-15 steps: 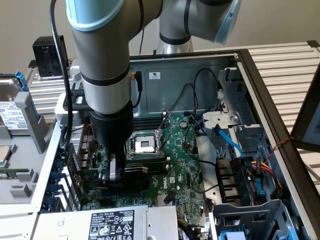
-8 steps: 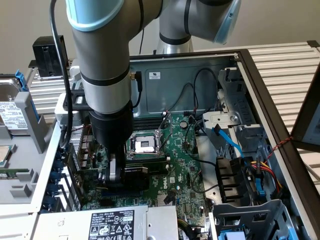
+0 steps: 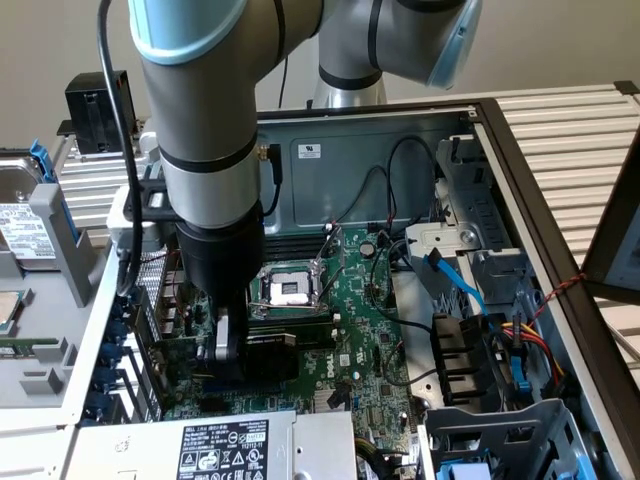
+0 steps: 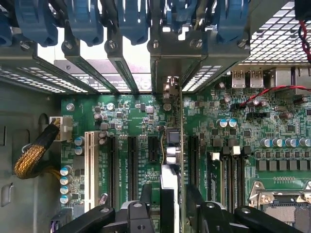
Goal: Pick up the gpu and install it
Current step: 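Insert the gpu into the slot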
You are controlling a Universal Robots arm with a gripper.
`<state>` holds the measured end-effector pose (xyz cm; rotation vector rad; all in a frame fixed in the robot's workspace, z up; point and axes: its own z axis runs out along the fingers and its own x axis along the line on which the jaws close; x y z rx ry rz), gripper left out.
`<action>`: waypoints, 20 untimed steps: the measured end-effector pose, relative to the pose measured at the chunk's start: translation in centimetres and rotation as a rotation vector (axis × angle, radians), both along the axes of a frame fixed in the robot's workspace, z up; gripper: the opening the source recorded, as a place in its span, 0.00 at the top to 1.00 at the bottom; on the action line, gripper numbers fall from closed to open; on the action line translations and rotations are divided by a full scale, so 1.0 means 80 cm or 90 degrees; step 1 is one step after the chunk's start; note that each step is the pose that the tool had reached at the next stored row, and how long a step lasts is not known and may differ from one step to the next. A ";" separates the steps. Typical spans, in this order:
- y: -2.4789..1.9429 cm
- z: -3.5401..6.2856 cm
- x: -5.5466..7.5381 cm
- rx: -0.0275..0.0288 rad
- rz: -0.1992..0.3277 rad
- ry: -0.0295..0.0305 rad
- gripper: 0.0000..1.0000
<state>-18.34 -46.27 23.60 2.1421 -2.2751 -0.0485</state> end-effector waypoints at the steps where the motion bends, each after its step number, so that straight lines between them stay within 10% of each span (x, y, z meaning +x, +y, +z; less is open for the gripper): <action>1: 0.0000 0.005 0.000 0.0001 0.000 -0.0001 0.58; 20: -0.0001 0.099 0.000 0.0002 -0.004 -0.0015 0.58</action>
